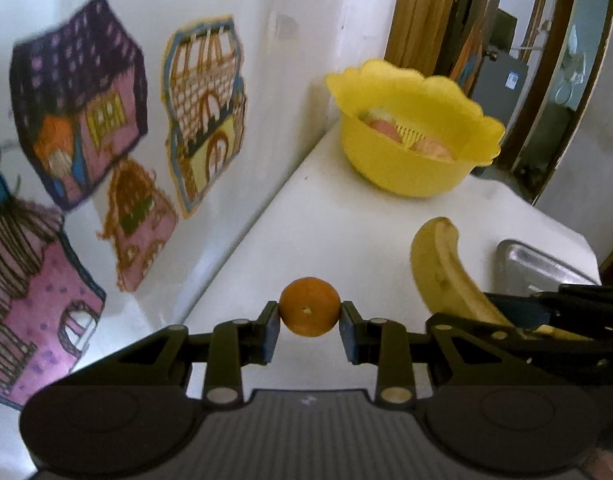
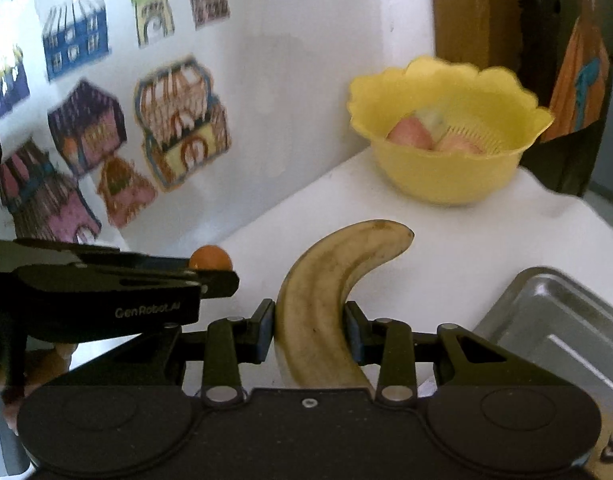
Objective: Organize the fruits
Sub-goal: 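Carry the orange in left tool while right tool carries the banana over the tray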
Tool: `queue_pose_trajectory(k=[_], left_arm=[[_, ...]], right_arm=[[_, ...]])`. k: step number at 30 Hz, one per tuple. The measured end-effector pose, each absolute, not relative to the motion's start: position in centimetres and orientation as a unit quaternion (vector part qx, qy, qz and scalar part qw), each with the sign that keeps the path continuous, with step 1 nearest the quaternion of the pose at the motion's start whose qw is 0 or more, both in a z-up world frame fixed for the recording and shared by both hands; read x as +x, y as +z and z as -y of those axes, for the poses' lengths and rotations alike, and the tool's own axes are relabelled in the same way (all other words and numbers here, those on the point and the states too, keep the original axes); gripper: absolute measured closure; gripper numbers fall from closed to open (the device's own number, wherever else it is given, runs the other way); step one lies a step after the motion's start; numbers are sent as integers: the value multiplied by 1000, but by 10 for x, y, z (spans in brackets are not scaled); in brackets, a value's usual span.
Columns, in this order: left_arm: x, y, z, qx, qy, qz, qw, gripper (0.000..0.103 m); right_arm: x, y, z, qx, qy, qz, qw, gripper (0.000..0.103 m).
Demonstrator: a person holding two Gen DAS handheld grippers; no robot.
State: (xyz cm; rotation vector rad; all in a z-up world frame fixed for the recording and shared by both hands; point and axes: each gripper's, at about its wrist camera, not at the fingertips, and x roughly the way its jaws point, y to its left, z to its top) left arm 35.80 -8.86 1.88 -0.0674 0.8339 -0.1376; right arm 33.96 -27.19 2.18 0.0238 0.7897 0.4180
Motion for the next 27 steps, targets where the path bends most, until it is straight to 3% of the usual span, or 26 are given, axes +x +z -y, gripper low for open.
queue_pose_trajectory(k=[17, 27], left_arm=[[364, 52, 169, -23, -153, -385, 910, 68], [355, 37, 229, 3, -209, -400, 892, 68]], right_arm=[[302, 111, 351, 46, 126, -302, 944, 64], [271, 94, 419, 55, 47, -330, 941, 64]])
